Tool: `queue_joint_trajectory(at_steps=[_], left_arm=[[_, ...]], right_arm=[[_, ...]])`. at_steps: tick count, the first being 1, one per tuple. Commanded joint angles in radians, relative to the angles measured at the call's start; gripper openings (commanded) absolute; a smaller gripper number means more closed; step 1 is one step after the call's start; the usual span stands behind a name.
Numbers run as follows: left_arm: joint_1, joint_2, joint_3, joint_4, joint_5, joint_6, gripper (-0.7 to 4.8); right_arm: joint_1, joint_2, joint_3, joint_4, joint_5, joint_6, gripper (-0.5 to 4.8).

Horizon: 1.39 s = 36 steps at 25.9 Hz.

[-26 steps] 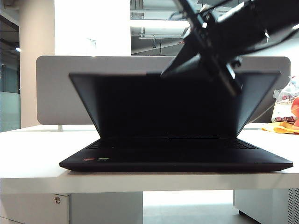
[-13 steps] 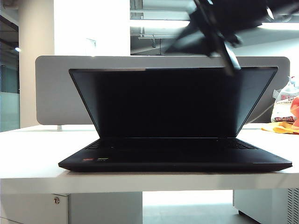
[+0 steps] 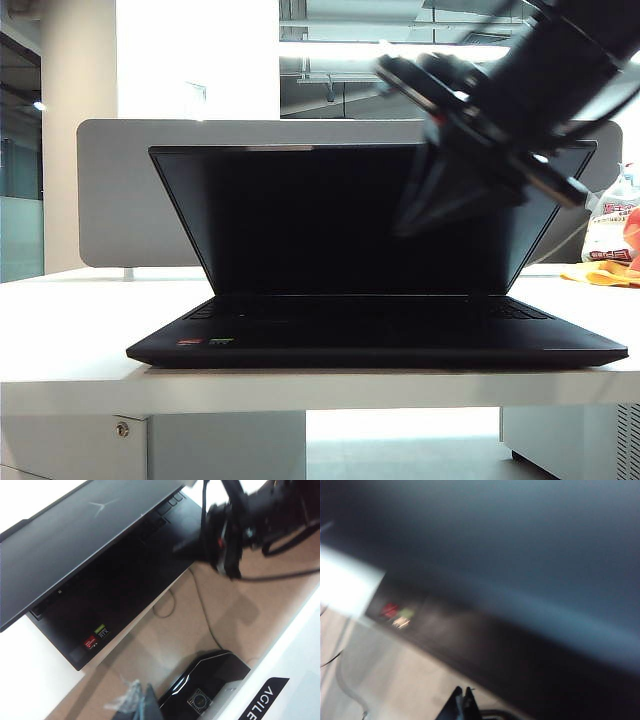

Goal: Open the lid of the laptop and use the keypad to enter the password "123".

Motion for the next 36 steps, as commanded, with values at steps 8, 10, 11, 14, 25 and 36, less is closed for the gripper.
queue_joint_trajectory(at_steps=[8,10,11,14,25,36], left_arm=[[0.004,0.026,0.001,0.076,0.000,0.029,-0.05],[0.004,0.026,0.001,0.076,-0.001,0.031,-0.05],[0.004,0.026,0.001,0.076,0.000,0.031,-0.05],[0.004,0.026,0.002,0.074,0.006,0.031,-0.05],[0.004,0.023,0.129,-0.047,0.087,0.032,-0.04],[0.004,0.023,0.129,-0.082,0.087,0.031,-0.04]], right_arm=[[-0.105,0.054,0.005,0.045,0.026,-0.072,-0.02],[-0.105,0.063,0.006,0.073,0.032,-0.072,-0.02],[-0.105,0.064,0.006,0.081,0.034,-0.072,-0.02],[-0.105,0.071,0.018,0.096,0.053,-0.072,-0.02],[-0.129,0.122,0.148,0.077,0.083,-0.100,-0.02],[-0.216,0.207,0.396,-0.006,0.059,-0.163,-0.02]])
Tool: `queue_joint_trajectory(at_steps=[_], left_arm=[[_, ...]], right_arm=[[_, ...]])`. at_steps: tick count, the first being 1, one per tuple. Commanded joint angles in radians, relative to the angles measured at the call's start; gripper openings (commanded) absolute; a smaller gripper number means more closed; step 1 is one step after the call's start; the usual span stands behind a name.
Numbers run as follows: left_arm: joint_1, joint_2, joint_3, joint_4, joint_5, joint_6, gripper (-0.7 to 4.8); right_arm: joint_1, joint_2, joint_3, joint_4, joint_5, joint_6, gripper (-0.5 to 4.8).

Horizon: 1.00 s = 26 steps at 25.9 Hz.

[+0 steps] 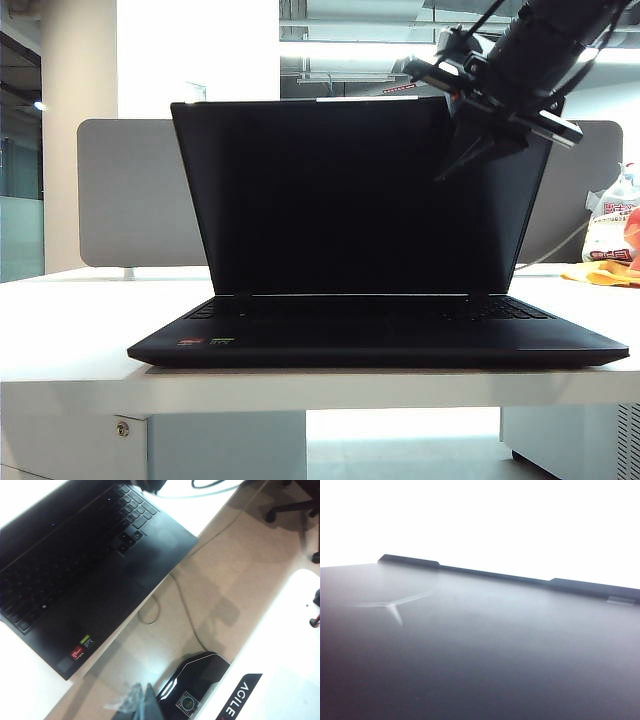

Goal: Open the lid of the laptop and use the keypad to enter the password "123".

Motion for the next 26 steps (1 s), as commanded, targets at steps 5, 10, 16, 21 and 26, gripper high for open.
queue_joint_trajectory(at_steps=[5,10,16,21,26], left_arm=[[-0.001,-0.003,0.003,-0.031,-0.001,0.003,-0.05],[-0.001,-0.003,0.003,-0.035,-0.036,0.000,-0.05],[-0.001,-0.002,0.003,-0.033,-0.042,0.000,-0.05],[-0.001,-0.002,0.003,-0.029,-0.043,0.000,-0.05],[-0.001,-0.002,0.001,-0.037,-0.042,0.000,-0.05]], right_arm=[[-0.009,0.138,0.201,0.026,-0.017,-0.036,-0.02],[-0.025,0.213,0.312,-0.005,-0.022,-0.056,-0.02],[-0.059,0.224,0.364,-0.011,-0.043,-0.055,-0.02],[-0.068,0.224,0.364,-0.049,-0.071,-0.056,-0.02],[-0.059,0.220,0.365,-0.195,-0.222,-0.050,-0.02]])
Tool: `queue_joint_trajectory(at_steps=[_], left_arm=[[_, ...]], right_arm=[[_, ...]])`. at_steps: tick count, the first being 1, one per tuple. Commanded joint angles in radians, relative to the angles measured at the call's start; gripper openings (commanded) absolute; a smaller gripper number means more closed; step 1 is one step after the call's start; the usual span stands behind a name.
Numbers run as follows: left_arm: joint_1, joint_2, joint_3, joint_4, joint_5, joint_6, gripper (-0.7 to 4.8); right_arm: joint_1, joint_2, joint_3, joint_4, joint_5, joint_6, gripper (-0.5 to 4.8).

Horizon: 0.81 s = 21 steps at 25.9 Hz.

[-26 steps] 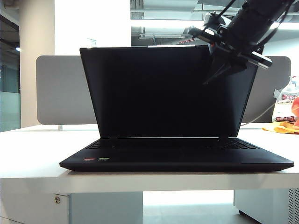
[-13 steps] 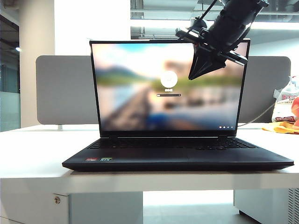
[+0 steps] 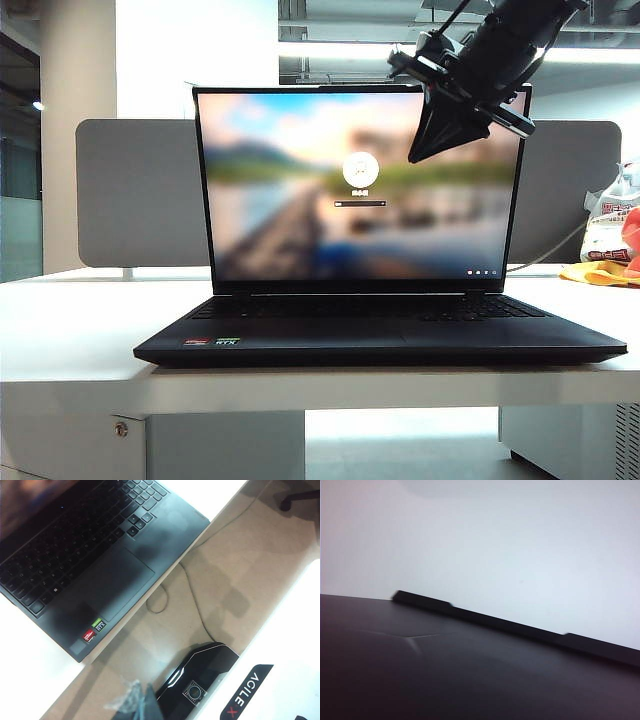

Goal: Open the lid of the laptop and use the keypad to enter the password "123".

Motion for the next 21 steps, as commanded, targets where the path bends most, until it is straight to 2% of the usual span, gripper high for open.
queue_joint_trajectory(at_steps=[1,5,10,14,17,18,21], left_arm=[[-0.001,-0.002,0.001,0.005,0.000,0.002,-0.04],[-0.001,-0.002,0.001,-0.016,0.000,0.003,-0.04],[-0.001,-0.003,0.001,-0.042,0.000,0.002,-0.04],[-0.001,-0.003,0.001,-0.043,0.000,0.002,-0.04],[-0.001,-0.002,0.001,-0.019,0.000,0.002,-0.04],[-0.001,-0.003,0.001,0.002,0.000,0.002,-0.05],[-0.001,-0.003,0.001,0.060,0.000,0.002,-0.04]], right_arm=[[0.011,-0.010,0.012,-0.084,-0.062,-0.010,-0.02],[0.016,-0.027,0.012,-0.219,-0.072,-0.070,-0.02],[0.016,-0.077,0.011,-0.263,-0.063,-0.092,-0.02],[0.013,-0.135,0.011,-0.267,-0.008,-0.100,-0.02],[0.013,-0.158,0.011,-0.331,-0.003,-0.142,-0.02],[0.013,-0.165,0.010,-0.360,0.027,-0.159,-0.02],[0.013,-0.167,0.010,-0.322,0.046,-0.155,-0.02]])
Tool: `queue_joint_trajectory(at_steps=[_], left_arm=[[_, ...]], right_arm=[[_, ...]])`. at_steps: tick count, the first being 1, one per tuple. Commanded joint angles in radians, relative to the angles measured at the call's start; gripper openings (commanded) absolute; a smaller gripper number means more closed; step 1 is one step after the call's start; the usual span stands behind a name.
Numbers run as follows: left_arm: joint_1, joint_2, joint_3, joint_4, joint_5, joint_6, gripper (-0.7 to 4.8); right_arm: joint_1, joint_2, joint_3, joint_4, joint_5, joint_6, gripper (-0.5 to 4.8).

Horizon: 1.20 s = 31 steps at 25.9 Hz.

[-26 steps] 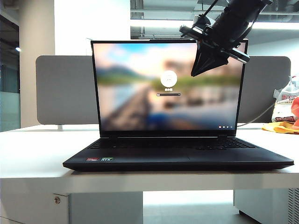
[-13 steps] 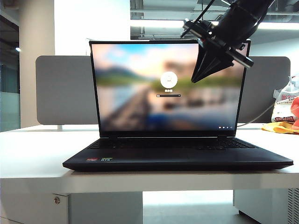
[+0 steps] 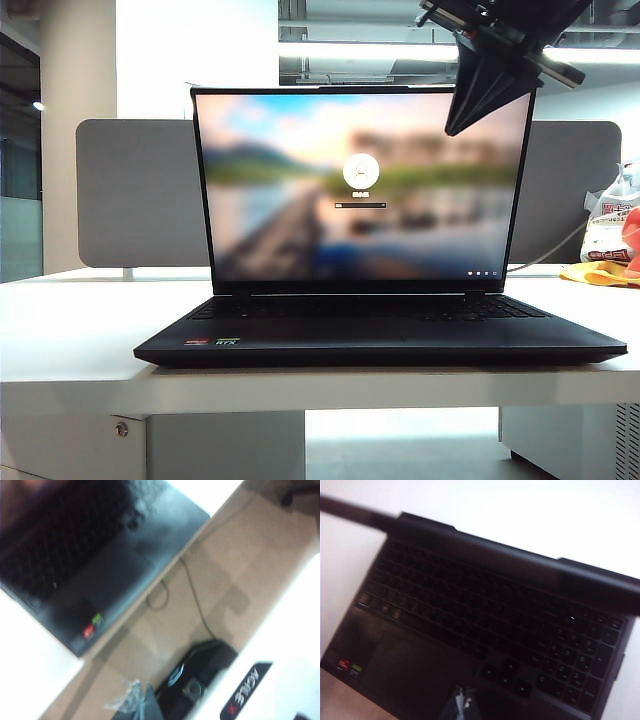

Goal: Open the lid of the laptop and use the keypad to enter the password "123".

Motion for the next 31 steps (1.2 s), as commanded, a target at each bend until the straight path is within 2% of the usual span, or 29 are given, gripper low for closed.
queue_joint_trajectory(at_steps=[1,17,20,31], left_arm=[[-0.001,-0.003,0.001,0.061,0.000,0.002,-0.04],[-0.001,-0.002,0.001,0.053,-0.005,0.005,-0.05],[-0.001,-0.002,0.001,0.053,-0.032,0.005,-0.05],[-0.001,-0.002,-0.001,0.062,-0.045,0.005,-0.04]], right_arm=[[0.000,-0.005,0.006,0.069,0.010,0.013,-0.02],[-0.007,0.000,0.006,0.278,0.074,0.045,-0.02],[-0.010,0.001,0.006,0.308,0.099,0.046,-0.02],[-0.027,0.063,0.014,0.414,0.092,0.046,-0.02]])
